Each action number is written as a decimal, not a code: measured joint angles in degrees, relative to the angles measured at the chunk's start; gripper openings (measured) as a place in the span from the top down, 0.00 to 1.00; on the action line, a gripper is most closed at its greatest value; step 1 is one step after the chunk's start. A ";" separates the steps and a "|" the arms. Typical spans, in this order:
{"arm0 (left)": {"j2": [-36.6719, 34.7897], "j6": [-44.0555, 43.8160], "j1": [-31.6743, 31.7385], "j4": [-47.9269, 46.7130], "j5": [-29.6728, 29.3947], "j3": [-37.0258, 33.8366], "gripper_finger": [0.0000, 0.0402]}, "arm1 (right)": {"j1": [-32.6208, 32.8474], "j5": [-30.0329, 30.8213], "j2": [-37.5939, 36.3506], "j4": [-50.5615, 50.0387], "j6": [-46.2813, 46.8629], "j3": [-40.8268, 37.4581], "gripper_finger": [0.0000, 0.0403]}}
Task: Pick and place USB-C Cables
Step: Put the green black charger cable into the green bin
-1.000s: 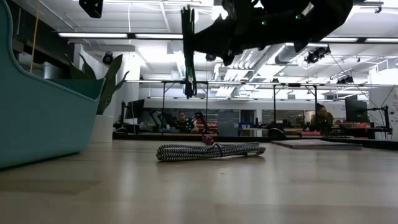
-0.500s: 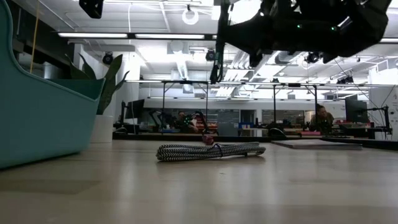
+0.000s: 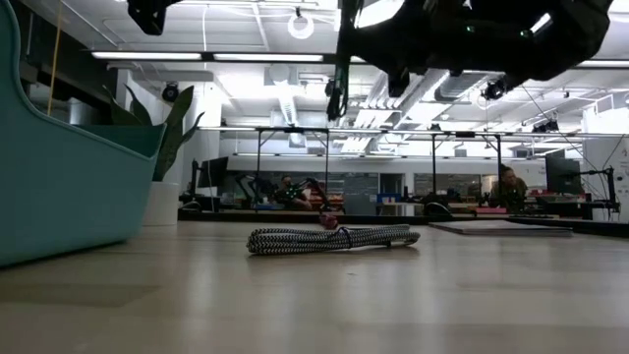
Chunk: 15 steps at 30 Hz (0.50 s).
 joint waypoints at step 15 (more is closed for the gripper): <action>25.74 -7.58 12.05 23.65 12.71 2.46 0.58 | 5.08 -1.72 3.01 -5.20 -2.10 9.48 1.00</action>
